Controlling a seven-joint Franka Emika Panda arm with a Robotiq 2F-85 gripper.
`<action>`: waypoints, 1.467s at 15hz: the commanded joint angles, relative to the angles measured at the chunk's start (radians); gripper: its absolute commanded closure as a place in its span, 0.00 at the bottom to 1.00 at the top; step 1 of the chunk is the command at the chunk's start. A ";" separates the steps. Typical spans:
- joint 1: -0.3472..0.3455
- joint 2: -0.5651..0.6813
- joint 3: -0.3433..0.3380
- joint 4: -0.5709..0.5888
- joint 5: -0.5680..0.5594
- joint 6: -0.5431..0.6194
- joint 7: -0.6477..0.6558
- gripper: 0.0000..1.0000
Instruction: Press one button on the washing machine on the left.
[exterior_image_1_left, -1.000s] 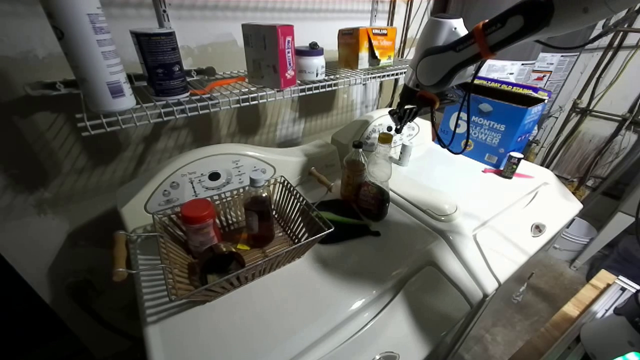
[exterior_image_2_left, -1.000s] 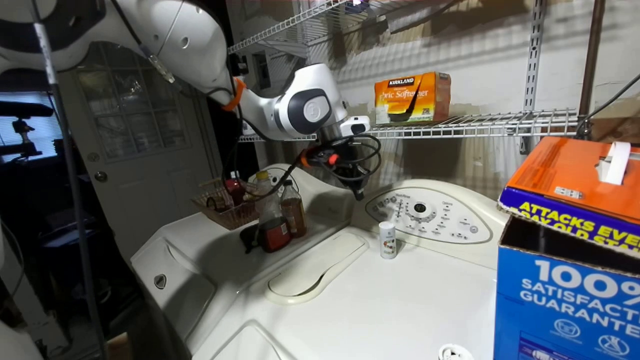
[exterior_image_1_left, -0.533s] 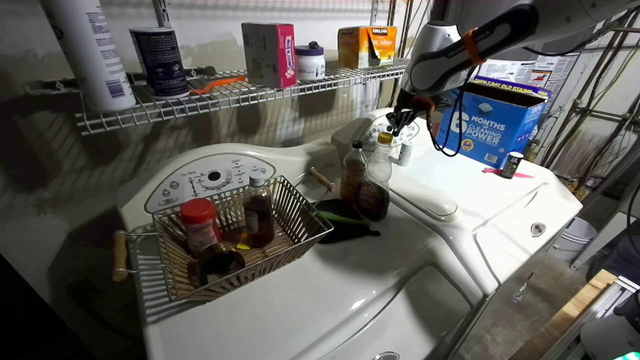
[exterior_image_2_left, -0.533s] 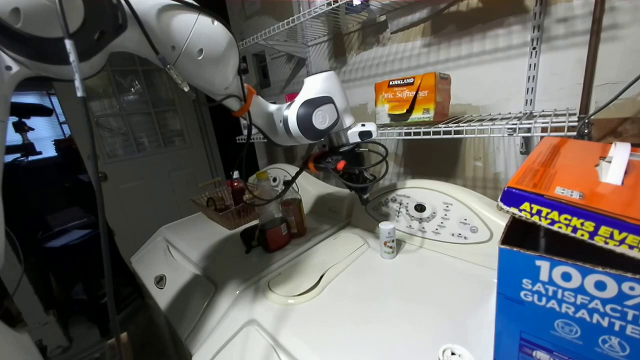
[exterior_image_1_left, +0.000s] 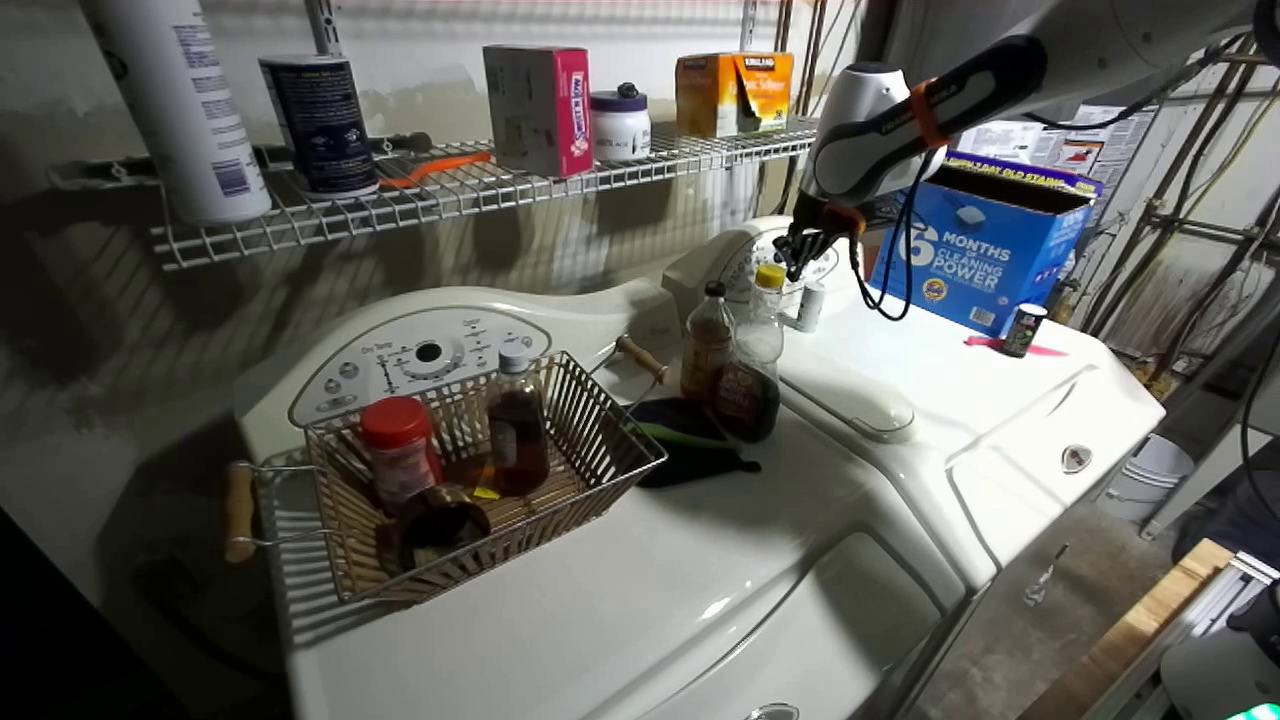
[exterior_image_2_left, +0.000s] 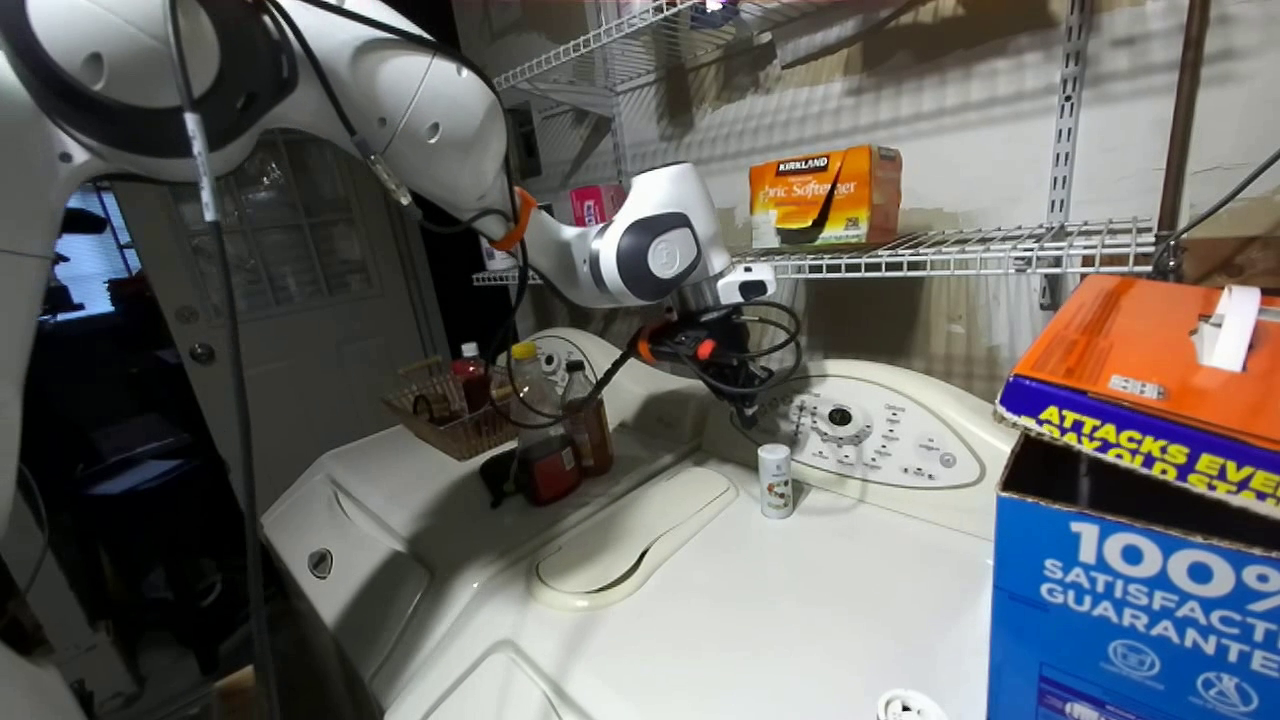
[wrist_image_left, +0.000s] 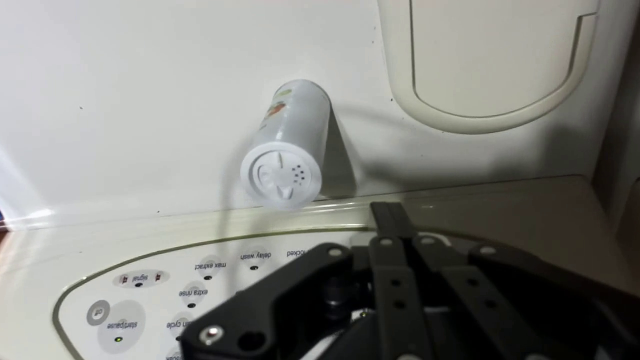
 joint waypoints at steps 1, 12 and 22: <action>-0.017 0.097 0.012 0.108 0.049 -0.003 -0.097 1.00; -0.036 0.218 0.019 0.246 0.115 -0.011 -0.174 1.00; -0.025 0.297 -0.006 0.340 0.119 -0.003 -0.110 1.00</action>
